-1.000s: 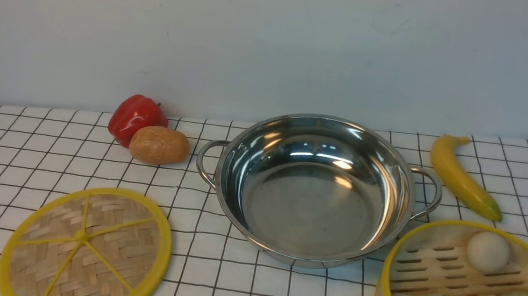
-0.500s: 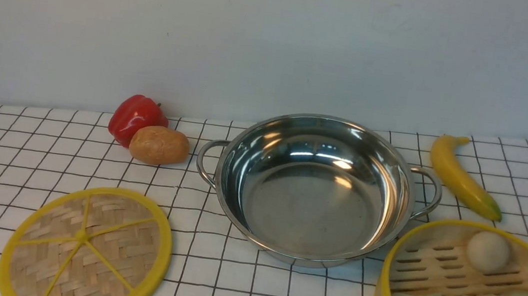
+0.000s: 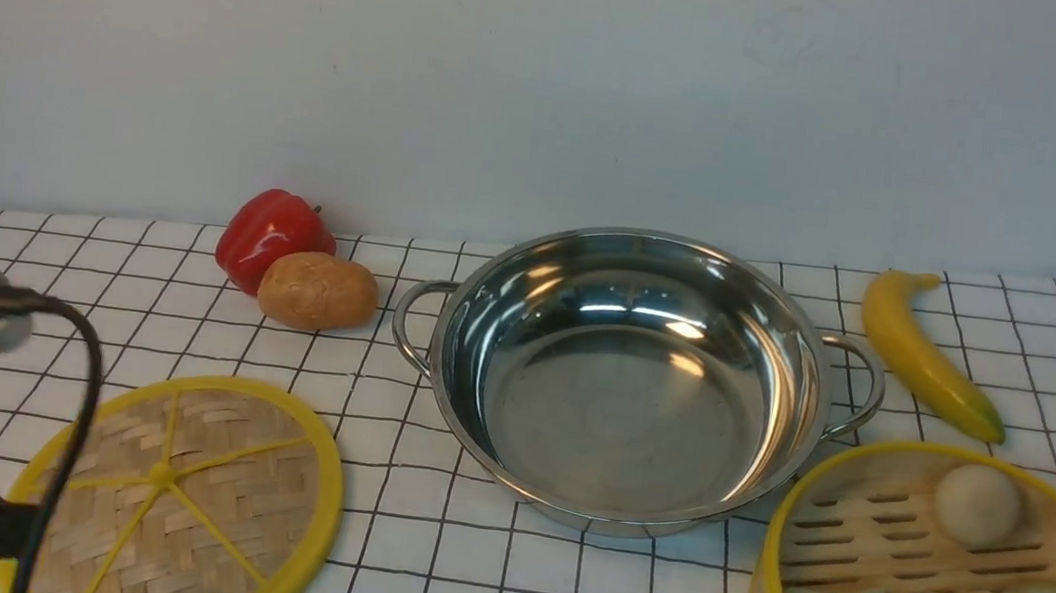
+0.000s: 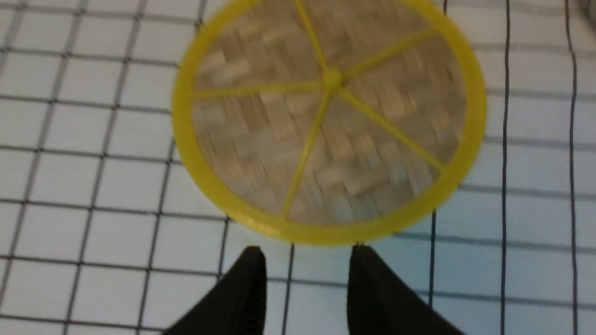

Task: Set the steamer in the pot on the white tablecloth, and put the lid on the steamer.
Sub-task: 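Reach for and grasp the rim of the bamboo steamer holding the buns with the right gripper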

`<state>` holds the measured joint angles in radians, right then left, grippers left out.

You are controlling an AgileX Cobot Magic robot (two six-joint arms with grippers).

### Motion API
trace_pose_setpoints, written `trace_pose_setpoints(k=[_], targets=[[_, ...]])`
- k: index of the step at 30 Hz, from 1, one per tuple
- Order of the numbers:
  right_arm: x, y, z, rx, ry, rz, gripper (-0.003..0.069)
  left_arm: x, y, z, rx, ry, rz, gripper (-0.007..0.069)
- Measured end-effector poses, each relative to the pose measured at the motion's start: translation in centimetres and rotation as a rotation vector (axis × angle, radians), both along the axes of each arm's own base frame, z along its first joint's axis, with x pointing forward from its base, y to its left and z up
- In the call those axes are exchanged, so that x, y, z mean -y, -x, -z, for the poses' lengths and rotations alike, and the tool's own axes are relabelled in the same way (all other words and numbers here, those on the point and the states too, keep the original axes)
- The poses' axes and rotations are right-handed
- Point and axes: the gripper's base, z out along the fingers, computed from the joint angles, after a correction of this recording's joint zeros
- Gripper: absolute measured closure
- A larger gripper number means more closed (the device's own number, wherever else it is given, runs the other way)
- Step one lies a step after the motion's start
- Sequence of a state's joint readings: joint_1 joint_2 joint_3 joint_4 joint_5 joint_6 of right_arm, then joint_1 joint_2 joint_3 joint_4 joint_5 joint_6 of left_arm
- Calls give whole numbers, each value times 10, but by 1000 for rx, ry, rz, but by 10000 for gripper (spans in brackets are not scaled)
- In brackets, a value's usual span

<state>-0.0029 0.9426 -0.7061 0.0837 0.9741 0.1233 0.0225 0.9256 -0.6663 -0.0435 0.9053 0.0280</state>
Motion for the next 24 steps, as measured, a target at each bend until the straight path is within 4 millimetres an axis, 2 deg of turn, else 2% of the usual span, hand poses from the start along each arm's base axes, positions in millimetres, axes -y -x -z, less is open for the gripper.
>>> trace_pose_setpoints(k=[4,9,17,24], targets=[[7,-13,16,-102,74,18,419,3,-17,20,-129,18,64,382],[8,-21,24,-135,85,22,419,3,-28,34,-198,17,75,382],[10,-30,30,-134,105,43,419,3,-32,37,-195,16,74,382],[11,-52,54,-187,106,56,419,3,-33,37,-192,15,75,382]])
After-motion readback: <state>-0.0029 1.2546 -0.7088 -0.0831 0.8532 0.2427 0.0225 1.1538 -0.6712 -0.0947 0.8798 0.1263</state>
